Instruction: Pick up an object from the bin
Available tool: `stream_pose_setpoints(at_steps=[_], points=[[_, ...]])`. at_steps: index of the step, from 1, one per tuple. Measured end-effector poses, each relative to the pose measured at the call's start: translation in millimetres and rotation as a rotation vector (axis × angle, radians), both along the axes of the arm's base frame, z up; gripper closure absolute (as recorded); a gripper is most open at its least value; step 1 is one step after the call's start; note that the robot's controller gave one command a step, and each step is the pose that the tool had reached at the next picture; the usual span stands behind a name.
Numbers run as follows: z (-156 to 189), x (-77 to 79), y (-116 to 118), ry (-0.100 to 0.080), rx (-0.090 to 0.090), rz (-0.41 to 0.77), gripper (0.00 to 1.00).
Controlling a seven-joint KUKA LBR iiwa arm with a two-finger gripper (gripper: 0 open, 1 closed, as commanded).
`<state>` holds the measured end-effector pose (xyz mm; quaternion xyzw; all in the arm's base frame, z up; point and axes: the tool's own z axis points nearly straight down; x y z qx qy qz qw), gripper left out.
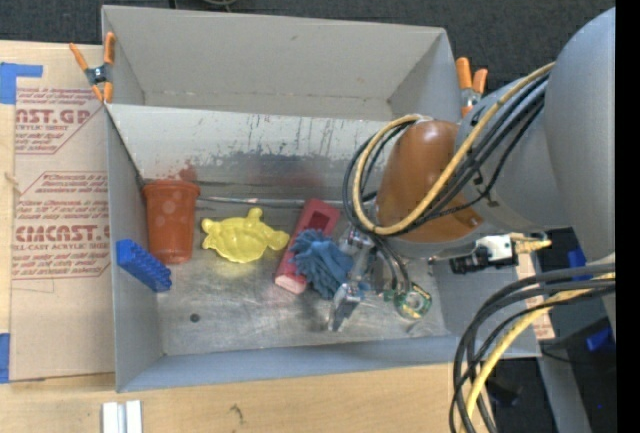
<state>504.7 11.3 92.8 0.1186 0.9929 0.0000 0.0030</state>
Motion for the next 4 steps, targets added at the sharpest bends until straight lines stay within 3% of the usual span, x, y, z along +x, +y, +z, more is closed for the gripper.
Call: stream_pose_setpoints(at_steps=[1, 2, 3, 4], points=[[-19.5, -5.2, 7.8, 0.002, 0.002, -0.043, 1.00], [-19.6, -5.2, 7.8, 0.002, 0.002, -0.043, 1.00], [12.3, -11.5, 10.2, 0.013, 0.001, -0.064, 1.00], [43.6, -15.5, -0.9, 0.004, 0.001, -0.034, 1.00]])
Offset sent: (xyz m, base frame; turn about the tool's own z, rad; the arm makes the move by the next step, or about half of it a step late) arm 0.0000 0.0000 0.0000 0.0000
